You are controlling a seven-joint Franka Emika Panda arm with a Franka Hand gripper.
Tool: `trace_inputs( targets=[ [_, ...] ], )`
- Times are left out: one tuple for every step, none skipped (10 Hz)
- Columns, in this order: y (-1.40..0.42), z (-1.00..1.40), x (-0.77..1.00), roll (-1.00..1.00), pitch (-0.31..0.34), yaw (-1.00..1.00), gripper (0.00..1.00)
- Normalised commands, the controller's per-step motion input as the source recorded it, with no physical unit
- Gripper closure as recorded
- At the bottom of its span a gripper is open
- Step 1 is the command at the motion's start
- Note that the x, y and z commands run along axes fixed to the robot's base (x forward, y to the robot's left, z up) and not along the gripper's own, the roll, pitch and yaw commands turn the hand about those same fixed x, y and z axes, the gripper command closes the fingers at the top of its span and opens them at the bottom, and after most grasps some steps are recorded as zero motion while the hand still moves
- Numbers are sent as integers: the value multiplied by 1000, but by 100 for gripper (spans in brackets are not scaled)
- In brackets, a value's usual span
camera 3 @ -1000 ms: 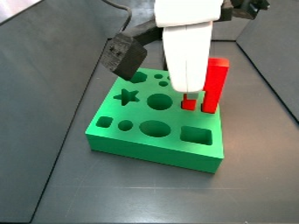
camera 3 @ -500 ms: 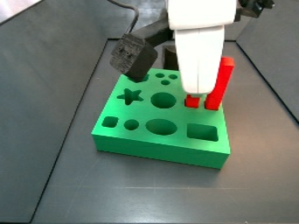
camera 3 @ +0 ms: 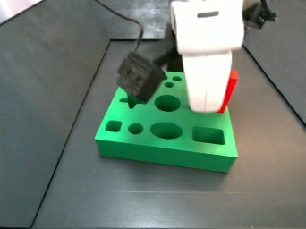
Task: Pick up the double-square object. Move up. Place the double-square object on the fixture. Regrasp the double-square object. Move to above the board. Insert the double-square object.
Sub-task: Insert the double-square object.
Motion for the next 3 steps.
trace_inputs(
  targets=[
    [54, 0, 0, -63, -16, 0, 100],
    [0, 0, 0, -10, 0, 0, 100],
    [0, 0, 0, 0, 0, 0, 100]
  ],
)
